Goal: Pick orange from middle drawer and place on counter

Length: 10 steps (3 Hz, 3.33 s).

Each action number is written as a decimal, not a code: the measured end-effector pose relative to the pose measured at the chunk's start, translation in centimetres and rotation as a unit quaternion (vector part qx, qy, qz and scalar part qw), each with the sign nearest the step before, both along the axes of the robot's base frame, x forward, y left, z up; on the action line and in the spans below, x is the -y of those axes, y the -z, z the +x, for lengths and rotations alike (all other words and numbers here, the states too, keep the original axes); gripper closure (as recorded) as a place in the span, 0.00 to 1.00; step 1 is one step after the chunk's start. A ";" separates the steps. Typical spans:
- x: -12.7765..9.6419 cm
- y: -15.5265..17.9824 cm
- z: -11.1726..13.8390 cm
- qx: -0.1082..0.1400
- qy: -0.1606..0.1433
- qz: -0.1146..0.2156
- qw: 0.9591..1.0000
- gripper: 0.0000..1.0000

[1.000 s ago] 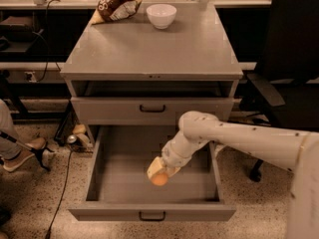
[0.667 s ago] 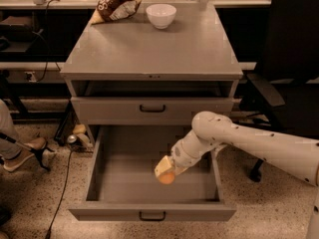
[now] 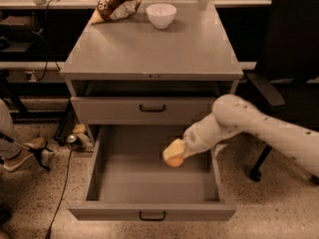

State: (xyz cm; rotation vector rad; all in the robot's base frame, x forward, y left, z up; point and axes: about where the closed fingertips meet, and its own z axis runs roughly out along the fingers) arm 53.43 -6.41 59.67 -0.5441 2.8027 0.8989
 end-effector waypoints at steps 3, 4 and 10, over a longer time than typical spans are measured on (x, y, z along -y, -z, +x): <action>5.2 -13.3 4.1 0.114 0.001 0.024 0.993 1.00; 6.9 -15.3 4.5 0.142 0.024 0.053 0.988 1.00; 6.0 -32.9 24.5 0.405 0.099 -0.007 0.909 1.00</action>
Offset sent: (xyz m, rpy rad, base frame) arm 0.0641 -0.0819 0.1989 0.0686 -0.3191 0.0016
